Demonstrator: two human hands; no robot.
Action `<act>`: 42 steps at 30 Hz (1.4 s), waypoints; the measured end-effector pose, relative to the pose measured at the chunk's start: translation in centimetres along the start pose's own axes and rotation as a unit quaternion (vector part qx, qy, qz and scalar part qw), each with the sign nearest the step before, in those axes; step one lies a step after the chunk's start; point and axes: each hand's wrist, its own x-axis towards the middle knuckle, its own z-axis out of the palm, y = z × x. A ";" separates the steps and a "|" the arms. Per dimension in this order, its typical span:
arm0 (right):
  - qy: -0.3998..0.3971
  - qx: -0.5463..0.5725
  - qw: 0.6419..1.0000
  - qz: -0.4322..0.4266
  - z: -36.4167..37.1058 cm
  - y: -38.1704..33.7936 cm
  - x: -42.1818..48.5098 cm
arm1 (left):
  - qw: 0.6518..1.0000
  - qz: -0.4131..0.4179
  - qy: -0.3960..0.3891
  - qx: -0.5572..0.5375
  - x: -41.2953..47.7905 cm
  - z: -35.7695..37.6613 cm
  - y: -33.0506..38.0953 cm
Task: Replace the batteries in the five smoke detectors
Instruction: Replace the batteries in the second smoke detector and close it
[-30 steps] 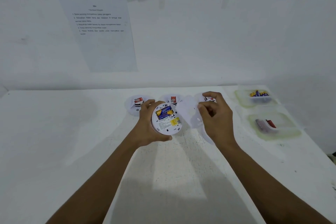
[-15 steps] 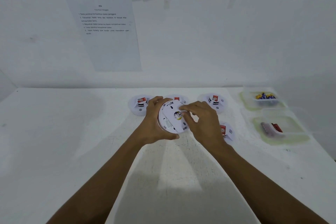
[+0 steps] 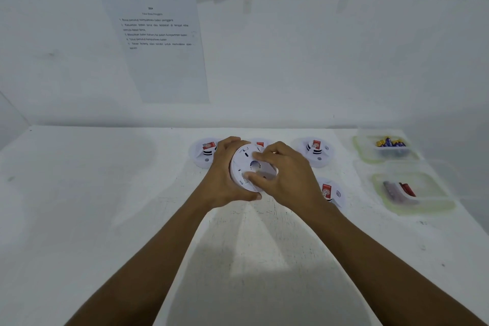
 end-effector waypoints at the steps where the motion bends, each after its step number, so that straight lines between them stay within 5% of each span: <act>1: -0.007 0.005 1.000 0.002 -0.1 -0.2 0.1 | 1.000 0.014 0.000 0.004 -0.1 -0.3 0.3; 8: 0.023 0.088 0.992 0.081 -0.2 -1.7 0.6 | 0.997 0.012 -0.060 -0.042 -0.4 -1.5 2.0; 13: -0.012 0.205 0.968 0.143 -0.6 -1.8 0.9 | 0.998 0.046 0.020 0.040 -1.4 -1.1 1.7; 17: -0.085 0.396 0.896 0.184 -1.0 -1.4 1.2 | 0.985 0.120 0.106 0.066 -1.3 -1.3 2.8; 26: -0.034 0.377 0.910 0.171 -0.8 -0.8 1.6 | 0.997 0.022 0.064 -0.039 -2.3 -3.1 1.5; 32: -0.016 0.447 0.875 0.188 0.0 -0.4 1.4 | 0.994 -0.001 -0.009 -0.110 -3.0 -4.3 1.7; 38: -0.053 0.509 0.836 0.198 2.1 0.1 -1.2 | 0.990 0.003 0.048 -0.136 -4.1 -3.1 -0.3; 42: -0.069 0.443 0.880 0.160 3.5 0.4 -2.9 | 0.989 0.005 0.083 -0.125 -4.7 -2.7 -1.7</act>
